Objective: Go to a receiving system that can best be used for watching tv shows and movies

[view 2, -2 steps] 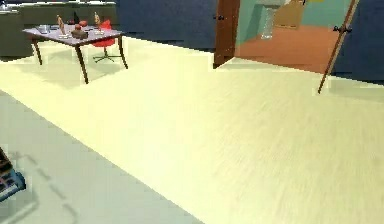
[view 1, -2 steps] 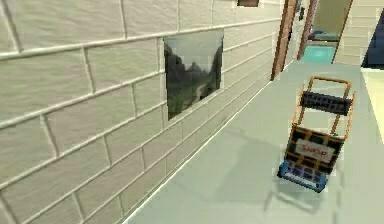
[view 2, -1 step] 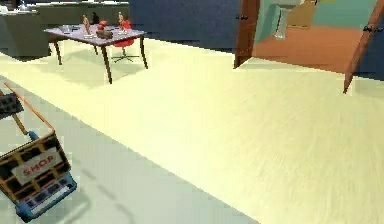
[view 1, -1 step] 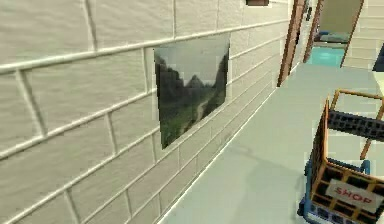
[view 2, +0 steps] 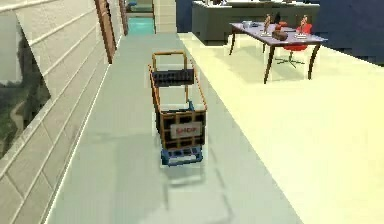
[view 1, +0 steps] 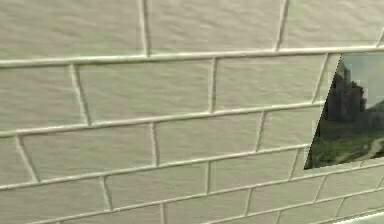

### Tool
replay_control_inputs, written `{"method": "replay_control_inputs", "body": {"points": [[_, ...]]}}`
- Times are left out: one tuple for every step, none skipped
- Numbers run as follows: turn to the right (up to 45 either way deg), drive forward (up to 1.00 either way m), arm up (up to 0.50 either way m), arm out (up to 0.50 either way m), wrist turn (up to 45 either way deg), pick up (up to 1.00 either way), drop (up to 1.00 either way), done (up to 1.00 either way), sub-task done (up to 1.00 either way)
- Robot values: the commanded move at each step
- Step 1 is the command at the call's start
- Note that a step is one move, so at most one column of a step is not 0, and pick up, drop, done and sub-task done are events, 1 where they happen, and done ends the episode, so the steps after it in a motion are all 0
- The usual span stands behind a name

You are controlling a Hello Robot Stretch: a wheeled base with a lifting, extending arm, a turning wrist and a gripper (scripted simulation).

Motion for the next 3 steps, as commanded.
{"method": "replay_control_inputs", "body": {"points": [[-45.0, 0.0, 0.0, 0.0, 0.0, 0.0, 0.0, 0.0, 0.0], [-36.0, 0.0, 0.0, 0.0, 0.0, 0.0, 0.0, 0.0, 0.0], [0.0, 0.0, 0.0, 0.0, 0.0, 0.0, 0.0, 1.0, 0.0]]}}
